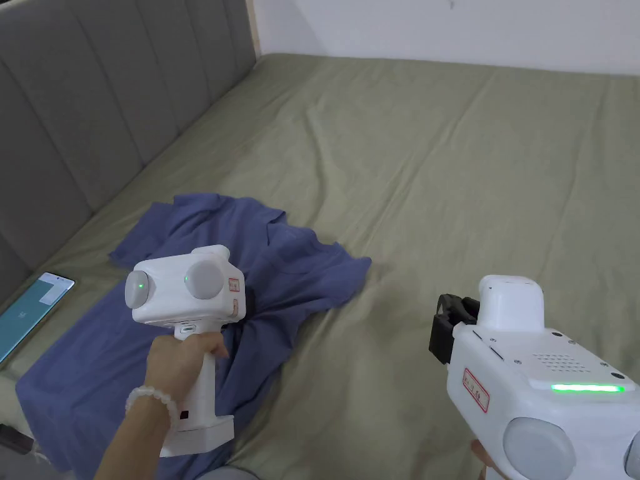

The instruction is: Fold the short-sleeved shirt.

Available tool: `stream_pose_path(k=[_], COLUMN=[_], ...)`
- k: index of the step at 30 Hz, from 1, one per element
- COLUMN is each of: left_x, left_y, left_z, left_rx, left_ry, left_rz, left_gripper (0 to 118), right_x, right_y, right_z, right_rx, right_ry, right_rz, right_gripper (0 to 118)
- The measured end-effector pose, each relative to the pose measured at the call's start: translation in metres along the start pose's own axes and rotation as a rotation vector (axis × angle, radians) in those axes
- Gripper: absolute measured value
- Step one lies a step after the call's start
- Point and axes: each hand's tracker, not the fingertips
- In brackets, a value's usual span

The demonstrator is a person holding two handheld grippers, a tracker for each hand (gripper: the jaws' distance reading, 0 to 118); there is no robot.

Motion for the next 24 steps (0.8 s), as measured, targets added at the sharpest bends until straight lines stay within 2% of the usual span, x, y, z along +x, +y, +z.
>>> stream_pose_path(k=[5,9,15,19,24], left_x=[-0.01,0.014,0.081,0.159,0.249], left_y=[0.015,0.03,0.062,0.068,0.046], left_z=[0.039,0.083,0.151,0.204,0.254], left_rx=[0.047,0.134,0.279,0.373,0.427], left_ry=[-0.124,-0.124,-0.276,-0.398,-0.669], left_rz=[0.153,0.048,-0.043,-0.214,-0.374], left_gripper=[7,7,7,7,7], right_x=[0.008,0.017,0.04,0.065,0.106], right_y=[0.009,0.017,0.027,0.034,0.04], right_z=[0.014,0.027,0.061,0.092,0.146], right_rx=[0.032,0.063,0.131,0.194,0.277], right_ry=[-0.011,-0.017,-0.054,-0.132,-0.286], right_rz=[-0.029,-0.067,-0.115,-0.144,-0.142], right_gripper=[1,1,1,1,1])
